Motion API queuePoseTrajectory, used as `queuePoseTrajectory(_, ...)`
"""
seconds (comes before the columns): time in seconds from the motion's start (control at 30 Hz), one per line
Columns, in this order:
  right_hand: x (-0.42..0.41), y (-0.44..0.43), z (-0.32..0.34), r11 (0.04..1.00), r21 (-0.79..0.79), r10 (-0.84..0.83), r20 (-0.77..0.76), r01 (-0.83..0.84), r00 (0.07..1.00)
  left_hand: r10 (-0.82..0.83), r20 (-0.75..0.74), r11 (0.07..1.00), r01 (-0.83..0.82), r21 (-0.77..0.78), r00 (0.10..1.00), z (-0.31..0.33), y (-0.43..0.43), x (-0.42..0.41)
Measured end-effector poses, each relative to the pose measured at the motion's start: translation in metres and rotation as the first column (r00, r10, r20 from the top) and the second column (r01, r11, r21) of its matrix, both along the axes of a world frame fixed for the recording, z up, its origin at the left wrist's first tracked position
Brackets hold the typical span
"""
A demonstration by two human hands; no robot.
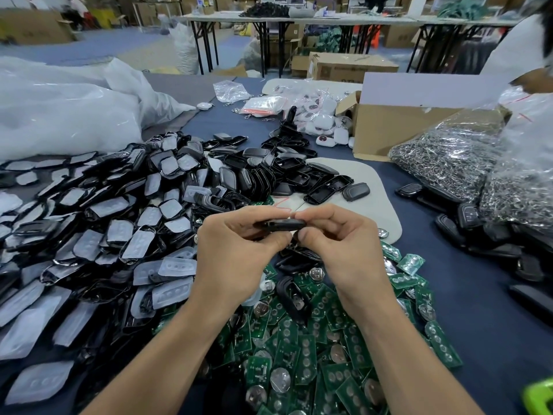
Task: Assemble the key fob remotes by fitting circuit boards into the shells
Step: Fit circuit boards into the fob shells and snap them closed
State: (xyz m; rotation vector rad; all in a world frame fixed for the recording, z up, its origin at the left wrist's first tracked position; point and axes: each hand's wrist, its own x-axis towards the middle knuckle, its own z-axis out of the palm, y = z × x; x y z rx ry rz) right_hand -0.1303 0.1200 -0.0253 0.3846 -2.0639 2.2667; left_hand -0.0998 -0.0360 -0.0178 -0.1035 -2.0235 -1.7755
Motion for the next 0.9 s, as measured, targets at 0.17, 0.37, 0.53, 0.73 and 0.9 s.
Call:
queuePoseTrajectory(0.17,0.0007,-0.0018,0.0001,0.999,0.021,0.025,0.002,-0.025,1.000,-0.015,-0.049,1.000,0.015,-0.007,0.999,0.0009,0.0002,0.0037)
queuePoseTrajectory(0.37,-0.0002,-0.0022,-0.0031,0.998,0.033,0.059,0.015,-0.059,0.998,0.012,-0.096,0.997,-0.019,-0.074,0.995,0.0013,-0.0007,0.0036)
queuePoseTrajectory(0.53,0.0028,-0.0033,-0.0014,0.984,0.079,0.155,0.035,-0.157,0.987,0.034,-0.133,0.993,-0.048,-0.105,0.990,0.0010,-0.0017,0.0047)
queuePoseTrajectory(0.73,0.0039,-0.0087,-0.0037,0.973,0.130,0.186,0.062,-0.193,0.981,0.017,-0.126,0.994,-0.031,-0.105,0.992,0.0014,-0.0009,0.0068)
queuePoseTrajectory(0.9,0.0027,-0.0063,-0.0052,0.970,0.171,0.170,0.041,-0.174,0.985,0.014,-0.117,0.988,-0.032,-0.150,0.993,0.0031,0.0014,0.0082)
